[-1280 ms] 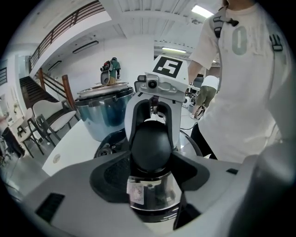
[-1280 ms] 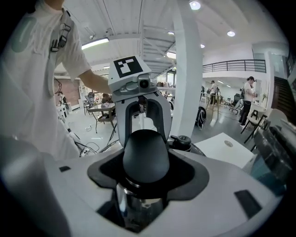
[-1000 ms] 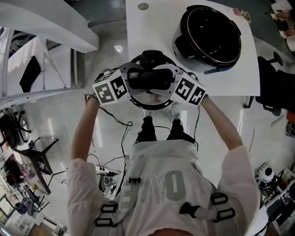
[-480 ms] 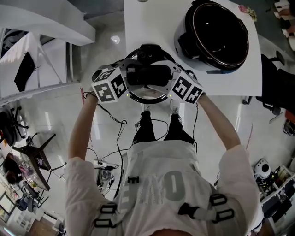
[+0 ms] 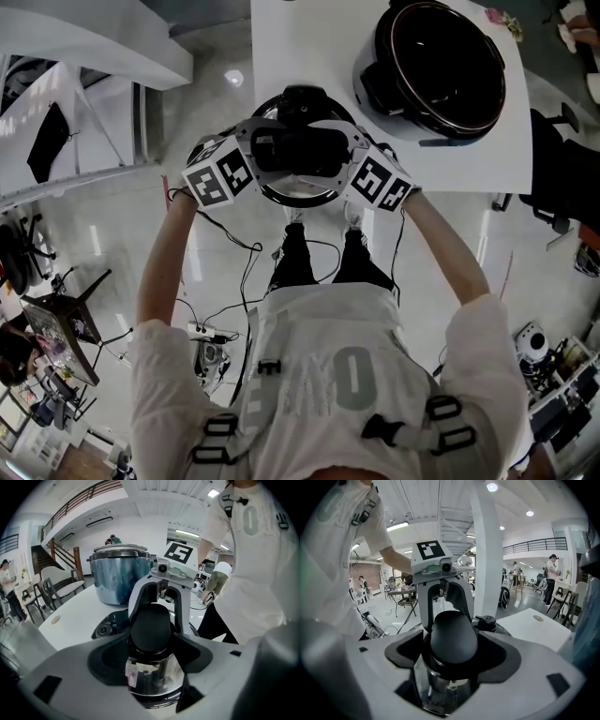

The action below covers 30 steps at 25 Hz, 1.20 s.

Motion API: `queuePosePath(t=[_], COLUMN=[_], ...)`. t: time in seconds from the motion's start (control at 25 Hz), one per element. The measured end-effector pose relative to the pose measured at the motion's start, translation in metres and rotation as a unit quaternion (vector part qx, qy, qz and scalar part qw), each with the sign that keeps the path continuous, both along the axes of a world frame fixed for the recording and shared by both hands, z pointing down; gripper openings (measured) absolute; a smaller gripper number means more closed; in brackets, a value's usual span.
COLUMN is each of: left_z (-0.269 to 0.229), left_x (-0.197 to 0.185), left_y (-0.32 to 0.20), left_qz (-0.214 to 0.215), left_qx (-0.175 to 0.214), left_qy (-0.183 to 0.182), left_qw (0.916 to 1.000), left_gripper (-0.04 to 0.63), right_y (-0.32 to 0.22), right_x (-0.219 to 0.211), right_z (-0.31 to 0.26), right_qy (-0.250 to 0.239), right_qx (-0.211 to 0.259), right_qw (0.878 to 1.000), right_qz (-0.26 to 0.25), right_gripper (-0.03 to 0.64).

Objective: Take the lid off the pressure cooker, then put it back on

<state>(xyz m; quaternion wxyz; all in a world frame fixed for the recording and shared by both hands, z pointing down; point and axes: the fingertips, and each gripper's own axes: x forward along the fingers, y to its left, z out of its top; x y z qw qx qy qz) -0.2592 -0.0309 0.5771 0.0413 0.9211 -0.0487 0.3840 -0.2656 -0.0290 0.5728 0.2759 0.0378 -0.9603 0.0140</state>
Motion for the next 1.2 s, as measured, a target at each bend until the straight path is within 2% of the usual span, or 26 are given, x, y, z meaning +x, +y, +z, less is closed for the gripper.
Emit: queuePosePath(t=[0.16,0.28,0.36,0.44,0.52,0.64,0.76,0.88,0.92,0.96,1.04,1.2], left_z=[-0.014,-0.042,-0.068,-0.099,-0.131,-0.177,-0.214,-0.236,-0.240,-0.242,-0.244,-0.245], left_x=[-0.001,-0.005,-0.008,-0.011,-0.016,-0.027,-0.038,-0.053,-0.057,-0.059,-0.062,-0.071], left_y=[-0.002,-0.008,-0.015,-0.021,-0.027,-0.028,-0.021,-0.008,-0.002,0.004,0.013,0.022], left_qz=[-0.019,-0.049,-0.087,-0.140,-0.206,-0.307,-0.386,-0.450,-0.468,-0.481,-0.496,-0.508], left_qx=[0.003,0.027,0.056,0.096,0.143,0.207,0.270,0.313,0.321,0.329,0.343,0.357], left_qy=[0.016,0.054,0.095,0.140,0.186,0.249,0.270,0.281,0.282,0.280,0.274,0.274], left_qw=[0.9997,0.9970,0.9901,0.9754,0.9499,0.8948,0.8398,0.7874,0.7734,0.7627,0.7489,0.7348], left_gripper=[0.278,0.307,0.308,0.282,0.180,0.088,0.025,0.017,0.017,0.017,0.017,0.017], right_y=[0.003,0.000,-0.003,-0.008,-0.014,-0.025,-0.031,-0.031,-0.027,-0.023,-0.016,-0.007], right_x=[0.005,0.010,0.012,0.016,0.021,0.030,0.038,0.047,0.049,0.052,0.057,0.069], right_z=[-0.005,-0.023,-0.041,-0.062,-0.085,-0.124,-0.159,-0.181,-0.183,-0.185,-0.190,-0.195], right_qy=[-0.001,-0.014,-0.031,-0.057,-0.091,-0.147,-0.194,-0.206,-0.202,-0.199,-0.202,-0.216], right_qx=[-0.005,-0.009,-0.003,0.008,0.015,0.028,0.049,0.087,0.093,0.094,0.090,0.097], right_qw=[1.000,0.999,0.997,0.992,0.982,0.957,0.932,0.911,0.909,0.908,0.904,0.893], right_qz=[0.005,0.031,0.064,0.110,0.167,0.249,0.304,0.345,0.353,0.357,0.365,0.384], right_gripper=[0.383,0.385,0.383,0.381,0.334,0.229,0.124,0.009,0.008,0.008,0.008,0.008])
